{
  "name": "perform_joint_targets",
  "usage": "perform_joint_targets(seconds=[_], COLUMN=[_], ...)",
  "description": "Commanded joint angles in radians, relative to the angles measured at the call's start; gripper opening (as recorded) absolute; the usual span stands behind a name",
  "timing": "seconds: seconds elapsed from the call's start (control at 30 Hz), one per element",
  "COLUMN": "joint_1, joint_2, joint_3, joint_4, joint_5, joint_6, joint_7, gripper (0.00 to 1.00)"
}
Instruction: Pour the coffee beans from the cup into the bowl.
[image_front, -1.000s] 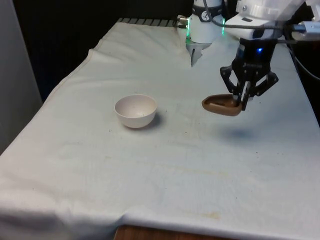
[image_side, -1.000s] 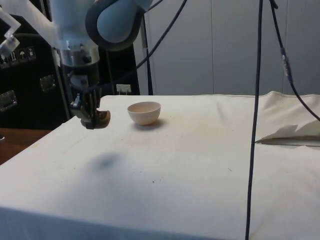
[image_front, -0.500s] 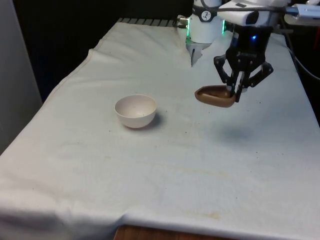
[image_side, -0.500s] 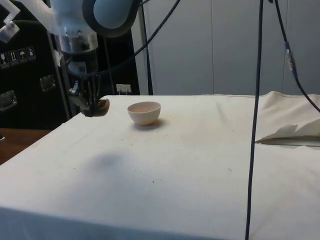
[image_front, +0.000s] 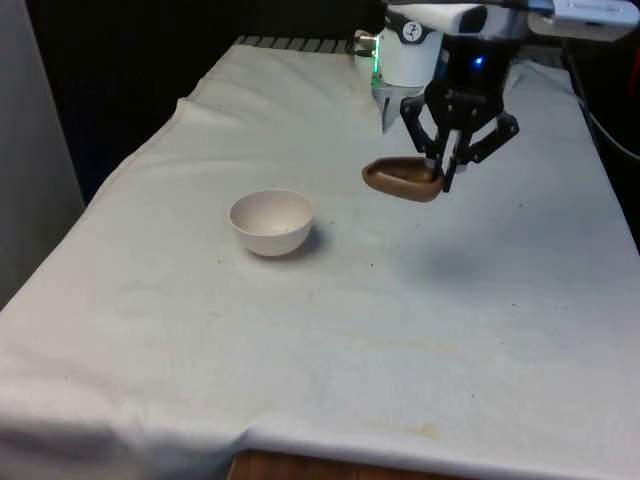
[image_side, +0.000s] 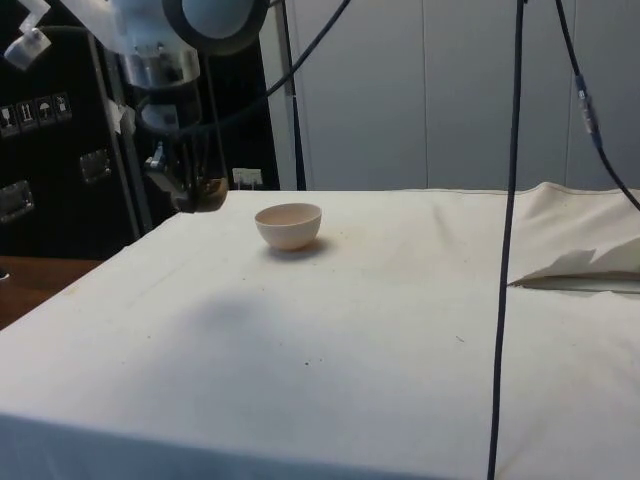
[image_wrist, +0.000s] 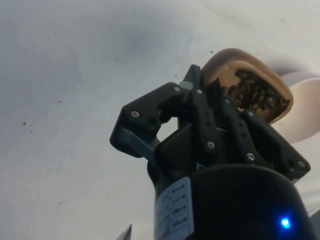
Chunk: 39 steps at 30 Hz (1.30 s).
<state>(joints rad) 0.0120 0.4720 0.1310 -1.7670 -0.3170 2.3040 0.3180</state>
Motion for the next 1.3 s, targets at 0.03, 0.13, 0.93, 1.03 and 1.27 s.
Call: perform_joint_targets(seconds=[0.03, 0.13, 0.93, 1.03, 1.27], joint_1=[-0.01, -0.013, -0.028, -0.029, -0.031], joint_2=[-0.007, -0.012, -0.038, -0.042, -0.052], joint_3=[0.001, -0.009, -0.075, -0.082, -0.099], joint_4=[-0.002, -0.002, -0.013, -0.017, -0.025], joint_5=[0.011, 0.011, 0.053, 0.071, 0.111], joint_6=[-0.012, -0.018, -0.022, -0.02, -0.019], joint_7=[-0.011, -0.013, -0.052, -0.063, -0.09], gripper=[0.0, 0.0, 0.0, 0.0, 0.0])
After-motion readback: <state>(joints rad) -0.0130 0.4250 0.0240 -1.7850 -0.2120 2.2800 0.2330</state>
